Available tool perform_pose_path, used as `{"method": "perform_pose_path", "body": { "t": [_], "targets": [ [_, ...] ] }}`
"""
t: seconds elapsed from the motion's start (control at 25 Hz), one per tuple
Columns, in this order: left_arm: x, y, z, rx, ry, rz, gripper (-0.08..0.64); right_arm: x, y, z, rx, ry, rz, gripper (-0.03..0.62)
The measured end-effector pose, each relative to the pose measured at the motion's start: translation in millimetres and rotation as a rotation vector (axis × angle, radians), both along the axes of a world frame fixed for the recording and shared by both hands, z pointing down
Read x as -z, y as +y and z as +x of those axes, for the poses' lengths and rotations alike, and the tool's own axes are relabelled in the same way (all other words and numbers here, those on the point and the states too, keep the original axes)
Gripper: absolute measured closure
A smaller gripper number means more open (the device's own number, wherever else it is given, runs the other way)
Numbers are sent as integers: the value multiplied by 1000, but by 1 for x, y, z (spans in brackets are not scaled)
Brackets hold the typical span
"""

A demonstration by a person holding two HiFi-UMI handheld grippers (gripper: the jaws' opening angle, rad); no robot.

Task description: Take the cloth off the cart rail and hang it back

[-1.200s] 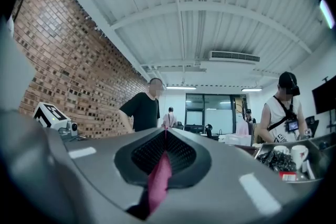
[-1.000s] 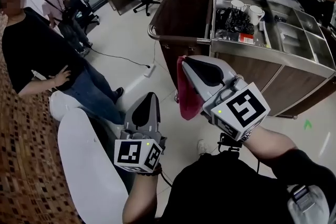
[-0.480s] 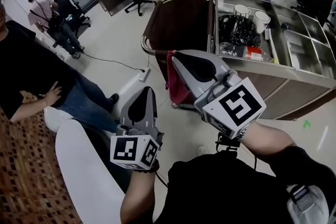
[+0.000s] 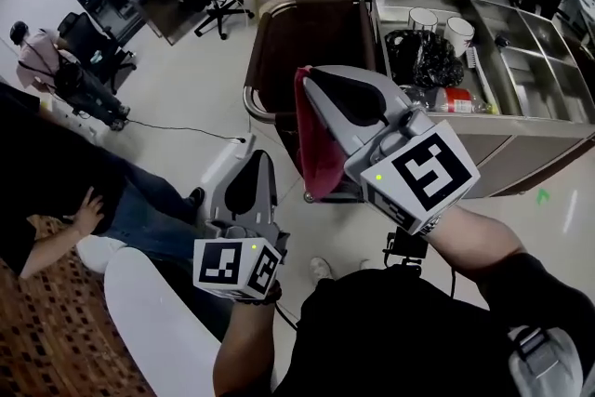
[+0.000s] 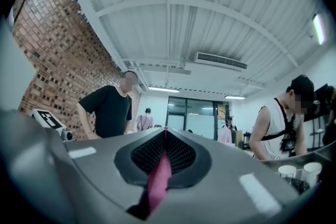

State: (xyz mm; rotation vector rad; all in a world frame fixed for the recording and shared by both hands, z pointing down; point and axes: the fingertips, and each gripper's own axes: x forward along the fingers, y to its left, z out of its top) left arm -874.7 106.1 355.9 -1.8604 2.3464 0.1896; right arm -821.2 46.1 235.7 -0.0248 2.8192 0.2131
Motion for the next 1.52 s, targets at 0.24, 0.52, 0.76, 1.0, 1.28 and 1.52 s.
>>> {"method": "perform_pose_path", "body": {
  "t": [0.24,0.52,0.76,1.0,1.28,1.52],
  "targets": [
    [15,-2,-42,-80,-2,2,557,20,-13,-40,-117,8,-7,588],
    [17,-11,-77,-162,4,3,557,-1,-43,-85,-237,69,-26,588],
    [20,-22,-95,-220,15,-7,557,-33,-79,-116,-331,170,-70,588],
    [6,-35,-106,-262,31,-15,557,-80,-115,-141,-393,272,-125,588],
    [-4,-45,-117,-283,52,-25,557,-113,-143,-166,-427,355,-166,588],
    [-13,-54,-122,-295,57,-29,557,-144,-159,-184,-412,418,-220,591]
  ]
}}
